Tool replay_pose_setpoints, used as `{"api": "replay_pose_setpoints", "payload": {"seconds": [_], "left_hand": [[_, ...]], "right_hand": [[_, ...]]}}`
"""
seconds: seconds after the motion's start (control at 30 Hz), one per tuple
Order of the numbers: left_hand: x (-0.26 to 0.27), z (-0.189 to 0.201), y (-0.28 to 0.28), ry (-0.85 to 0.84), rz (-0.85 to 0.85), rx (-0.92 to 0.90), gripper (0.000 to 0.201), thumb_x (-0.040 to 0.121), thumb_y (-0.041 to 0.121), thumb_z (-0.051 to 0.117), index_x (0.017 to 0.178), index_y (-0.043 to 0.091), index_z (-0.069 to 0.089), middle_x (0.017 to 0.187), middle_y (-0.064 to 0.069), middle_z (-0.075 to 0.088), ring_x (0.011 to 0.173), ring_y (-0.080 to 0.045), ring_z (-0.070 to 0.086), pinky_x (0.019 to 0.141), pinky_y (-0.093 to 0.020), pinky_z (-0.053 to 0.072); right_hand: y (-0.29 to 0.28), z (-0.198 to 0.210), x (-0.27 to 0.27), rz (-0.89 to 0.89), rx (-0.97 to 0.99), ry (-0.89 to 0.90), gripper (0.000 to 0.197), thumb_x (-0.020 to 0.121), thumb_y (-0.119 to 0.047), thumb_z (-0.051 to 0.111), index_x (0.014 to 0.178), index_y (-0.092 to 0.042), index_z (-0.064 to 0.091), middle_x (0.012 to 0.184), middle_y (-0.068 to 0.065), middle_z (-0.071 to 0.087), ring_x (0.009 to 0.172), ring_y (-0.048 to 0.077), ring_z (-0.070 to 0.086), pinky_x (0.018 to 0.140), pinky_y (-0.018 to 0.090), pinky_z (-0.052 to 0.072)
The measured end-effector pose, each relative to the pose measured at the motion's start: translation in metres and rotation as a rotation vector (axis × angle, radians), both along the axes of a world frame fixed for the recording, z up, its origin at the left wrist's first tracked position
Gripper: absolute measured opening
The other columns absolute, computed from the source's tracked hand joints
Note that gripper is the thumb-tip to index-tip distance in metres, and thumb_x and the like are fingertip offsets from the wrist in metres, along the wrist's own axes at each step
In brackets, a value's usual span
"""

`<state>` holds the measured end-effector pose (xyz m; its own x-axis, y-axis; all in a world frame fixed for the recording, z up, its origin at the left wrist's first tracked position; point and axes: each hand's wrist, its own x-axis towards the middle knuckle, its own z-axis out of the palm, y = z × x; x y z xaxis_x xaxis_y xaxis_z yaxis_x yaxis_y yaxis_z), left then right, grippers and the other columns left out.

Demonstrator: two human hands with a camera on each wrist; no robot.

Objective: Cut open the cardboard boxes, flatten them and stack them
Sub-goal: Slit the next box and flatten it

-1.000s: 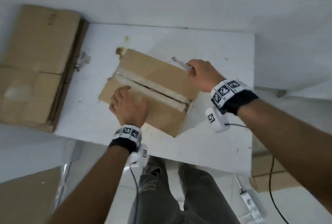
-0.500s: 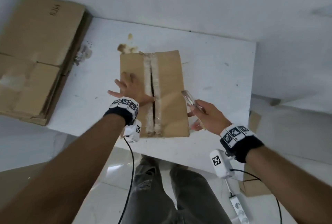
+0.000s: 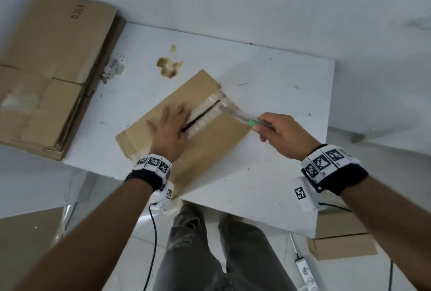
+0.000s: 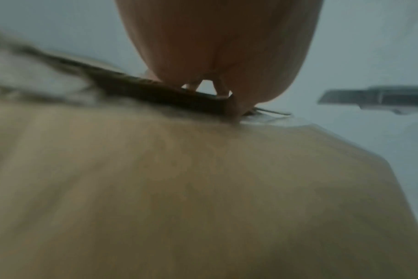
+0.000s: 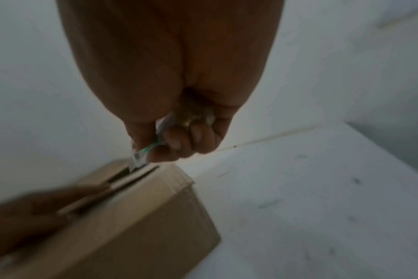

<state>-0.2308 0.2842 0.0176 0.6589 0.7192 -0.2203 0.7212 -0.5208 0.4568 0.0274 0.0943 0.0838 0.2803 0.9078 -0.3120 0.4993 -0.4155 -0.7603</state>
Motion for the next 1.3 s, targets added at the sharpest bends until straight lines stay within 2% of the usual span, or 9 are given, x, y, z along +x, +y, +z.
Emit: {"api": "replay_pose_setpoints", "payload": {"seconds": [0.13, 0.27, 0.47, 0.63, 0.73, 0.87, 1.0, 1.17, 1.3], "left_hand": [[-0.015, -0.018, -0.017, -0.130, 0.107, 0.057, 0.050, 0.106, 0.022, 0.045, 0.155, 0.029, 0.042, 0.168, 0.007, 0.024, 0.159, -0.025, 0.005, 0.115, -0.072, -0.013], [-0.015, -0.022, -0.013, -0.113, 0.127, 0.102, 0.046, 0.108, 0.038, 0.043, 0.153, 0.028, 0.046, 0.166, 0.008, 0.030, 0.158, -0.022, 0.013, 0.119, -0.070, -0.006], [-0.012, -0.021, -0.017, -0.090, 0.130, 0.095, 0.046, 0.109, 0.037, 0.039, 0.154, 0.026, 0.045, 0.166, 0.009, 0.031, 0.158, -0.024, 0.013, 0.118, -0.073, -0.004], [-0.015, -0.015, -0.012, -0.082, 0.107, 0.066, 0.046, 0.111, 0.038, 0.037, 0.155, 0.029, 0.042, 0.166, 0.013, 0.029, 0.158, -0.020, 0.010, 0.119, -0.071, -0.004], [-0.018, -0.010, -0.007, -0.076, 0.088, 0.044, 0.046, 0.111, 0.037, 0.036, 0.156, 0.029, 0.041, 0.166, 0.013, 0.028, 0.158, -0.020, 0.008, 0.120, -0.071, -0.004], [-0.020, -0.006, -0.002, -0.059, 0.032, 0.025, 0.047, 0.111, 0.035, 0.036, 0.156, 0.027, 0.040, 0.167, 0.012, 0.025, 0.159, -0.021, 0.006, 0.119, -0.071, -0.004], [-0.030, 0.001, 0.010, 0.017, -0.112, 0.046, 0.046, 0.110, 0.025, 0.039, 0.156, 0.019, 0.039, 0.168, 0.004, 0.026, 0.158, -0.027, 0.012, 0.120, -0.071, 0.009], [-0.026, 0.007, 0.011, 0.233, -0.024, 0.145, 0.075, 0.092, -0.001, 0.051, 0.159, 0.020, 0.024, 0.165, -0.007, 0.028, 0.155, -0.035, 0.020, 0.113, -0.077, 0.021], [-0.005, -0.003, -0.008, 0.164, 0.133, 0.144, 0.071, 0.091, 0.016, 0.059, 0.156, 0.025, 0.030, 0.161, -0.008, 0.027, 0.152, -0.039, 0.018, 0.107, -0.084, 0.018]], "right_hand": [[0.008, -0.008, 0.005, 0.142, 0.000, -0.302, 0.024, 0.100, -0.041, 0.056, 0.092, -0.020, 0.065, 0.068, -0.001, 0.060, 0.061, 0.019, 0.056, 0.057, 0.037, 0.047], [0.041, 0.001, -0.016, 0.325, 0.043, -0.532, 0.018, 0.098, -0.038, 0.058, 0.103, -0.027, 0.071, 0.082, -0.003, 0.063, 0.077, 0.020, 0.059, 0.057, 0.030, 0.041], [0.093, 0.005, -0.039, 0.417, -0.017, -0.685, 0.019, 0.099, -0.036, 0.056, 0.101, -0.023, 0.070, 0.078, -0.005, 0.056, 0.071, 0.018, 0.053, 0.061, 0.028, 0.033], [0.094, 0.015, 0.017, 0.234, -0.123, -0.737, 0.025, 0.100, -0.035, 0.050, 0.086, -0.020, 0.066, 0.077, 0.000, 0.060, 0.078, 0.027, 0.064, 0.058, 0.028, 0.035], [0.059, 0.016, 0.069, -0.050, -0.147, -0.795, 0.022, 0.099, -0.031, 0.055, 0.097, -0.016, 0.070, 0.086, 0.009, 0.066, 0.085, 0.035, 0.064, 0.064, 0.032, 0.040], [0.044, -0.004, 0.058, -0.231, -0.106, -0.415, 0.027, 0.101, -0.039, 0.054, 0.109, -0.015, 0.062, 0.090, 0.012, 0.071, 0.073, 0.030, 0.063, 0.068, 0.038, 0.053], [0.060, -0.035, -0.009, -0.330, -0.135, 0.164, 0.026, 0.106, -0.039, 0.043, 0.113, -0.015, 0.049, 0.105, 0.003, 0.072, 0.084, 0.026, 0.072, 0.078, 0.048, 0.060], [0.048, -0.051, -0.074, -0.477, -0.201, 0.869, 0.021, 0.110, -0.029, 0.039, 0.114, -0.010, 0.043, 0.100, 0.018, 0.075, 0.084, 0.040, 0.074, 0.074, 0.049, 0.061], [0.039, -0.063, -0.094, -0.478, -0.186, 0.971, 0.019, 0.109, -0.024, 0.042, 0.117, -0.007, 0.048, 0.110, 0.017, 0.074, 0.091, 0.039, 0.074, 0.089, 0.056, 0.057]]}}
